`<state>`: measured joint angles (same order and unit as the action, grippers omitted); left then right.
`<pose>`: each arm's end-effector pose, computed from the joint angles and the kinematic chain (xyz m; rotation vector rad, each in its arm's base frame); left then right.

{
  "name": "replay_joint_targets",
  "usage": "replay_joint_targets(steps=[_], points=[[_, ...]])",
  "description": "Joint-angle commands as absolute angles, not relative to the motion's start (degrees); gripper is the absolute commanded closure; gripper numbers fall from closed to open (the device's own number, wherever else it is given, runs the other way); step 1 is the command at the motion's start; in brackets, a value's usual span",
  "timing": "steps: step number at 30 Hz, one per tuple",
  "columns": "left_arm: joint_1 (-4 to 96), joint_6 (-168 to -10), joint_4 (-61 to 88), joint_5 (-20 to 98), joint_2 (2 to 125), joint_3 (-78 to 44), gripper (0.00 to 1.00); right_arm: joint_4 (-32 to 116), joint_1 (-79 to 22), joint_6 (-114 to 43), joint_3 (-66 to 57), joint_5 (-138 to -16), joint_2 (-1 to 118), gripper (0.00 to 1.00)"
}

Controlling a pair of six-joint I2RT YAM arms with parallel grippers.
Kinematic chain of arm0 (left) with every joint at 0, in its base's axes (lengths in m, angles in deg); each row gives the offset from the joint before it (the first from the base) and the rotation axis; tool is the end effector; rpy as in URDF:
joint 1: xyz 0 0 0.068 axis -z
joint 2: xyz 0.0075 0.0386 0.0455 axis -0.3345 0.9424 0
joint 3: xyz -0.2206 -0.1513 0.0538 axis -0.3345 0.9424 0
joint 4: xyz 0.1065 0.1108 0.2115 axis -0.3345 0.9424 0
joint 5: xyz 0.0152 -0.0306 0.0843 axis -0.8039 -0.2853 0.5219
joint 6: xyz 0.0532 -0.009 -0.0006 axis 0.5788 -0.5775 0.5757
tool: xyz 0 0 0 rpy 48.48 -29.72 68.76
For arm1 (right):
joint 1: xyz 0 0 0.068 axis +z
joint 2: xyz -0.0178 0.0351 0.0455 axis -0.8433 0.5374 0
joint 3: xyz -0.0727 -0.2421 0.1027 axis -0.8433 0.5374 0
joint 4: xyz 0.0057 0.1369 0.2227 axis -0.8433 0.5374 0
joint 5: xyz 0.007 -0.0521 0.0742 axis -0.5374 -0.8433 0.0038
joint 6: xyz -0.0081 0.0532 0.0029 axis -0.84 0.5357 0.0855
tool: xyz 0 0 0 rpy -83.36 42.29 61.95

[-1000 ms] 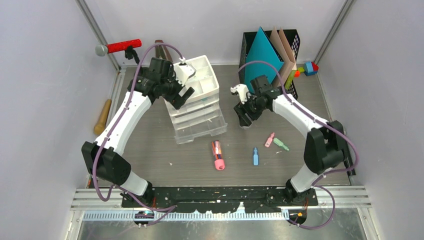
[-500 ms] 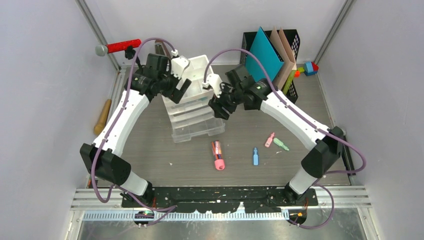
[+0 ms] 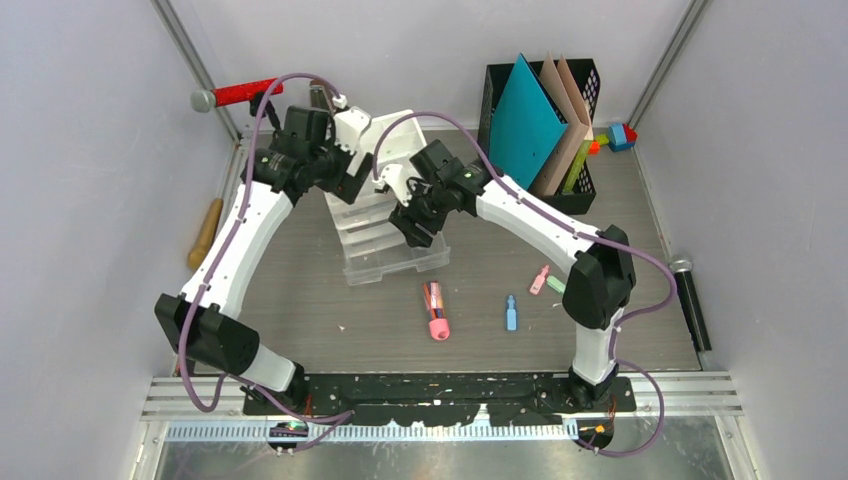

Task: Organize the desk
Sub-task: Place the stationery in the drawer.

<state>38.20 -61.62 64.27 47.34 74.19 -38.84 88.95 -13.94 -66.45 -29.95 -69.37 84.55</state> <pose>0.3017 -0.1020 0.3978 0.6713 2.1873 -0.0341 0.2930 0.2917 0.3104 -1.5002 2.0307 0.4821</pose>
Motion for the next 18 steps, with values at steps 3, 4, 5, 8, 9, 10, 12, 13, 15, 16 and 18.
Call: replay_joint_targets(steps=[3,4,5,8,9,10,12,13,15,16,18], points=[[36.86,-61.37,64.53,48.69,68.63,-38.07,0.00,88.05,-13.21,-66.32,-33.94,-71.48,86.52,0.63],[36.86,-61.24,64.62,48.69,68.22,-37.88,0.00,88.23,-13.24,-66.52,-34.02,-72.02,87.06,0.63],[36.85,-61.06,64.72,48.69,67.79,-37.71,0.00,88.40,-13.23,-66.61,-34.25,-72.28,87.33,0.62],[36.85,-60.74,64.79,48.61,66.93,-37.34,0.00,89.38,-13.22,-66.88,-34.78,-73.30,88.29,0.60],[36.85,-60.70,64.78,48.56,66.80,-37.25,0.00,89.68,-13.20,-66.94,-35.14,-73.44,88.47,0.59],[36.85,-60.65,64.78,48.52,66.59,-37.20,0.00,90.17,-13.20,-66.95,-35.32,-73.72,88.71,0.58],[36.88,-60.63,64.75,48.38,66.50,-37.13,0.00,90.83,-13.19,-67.01,-35.78,-74.09,89.07,0.57],[36.86,-60.64,64.70,48.28,66.40,-37.04,0.00,91.27,-13.13,-67.04,-36.08,-74.23,89.26,0.56],[36.85,-60.65,64.70,48.09,66.36,-36.94,0.00,91.83,-13.13,-67.13,-36.38,-74.78,89.48,0.55],[36.85,-60.65,64.79,48.07,66.37,-36.93,0.00,91.92,-13.12,-67.13,-36.45,-74.93,89.55,0.54],[36.85,-60.58,64.71,47.94,66.23,-36.89,0.00,92.12,-13.13,-67.06,-36.51,-75.39,89.65,0.50]])
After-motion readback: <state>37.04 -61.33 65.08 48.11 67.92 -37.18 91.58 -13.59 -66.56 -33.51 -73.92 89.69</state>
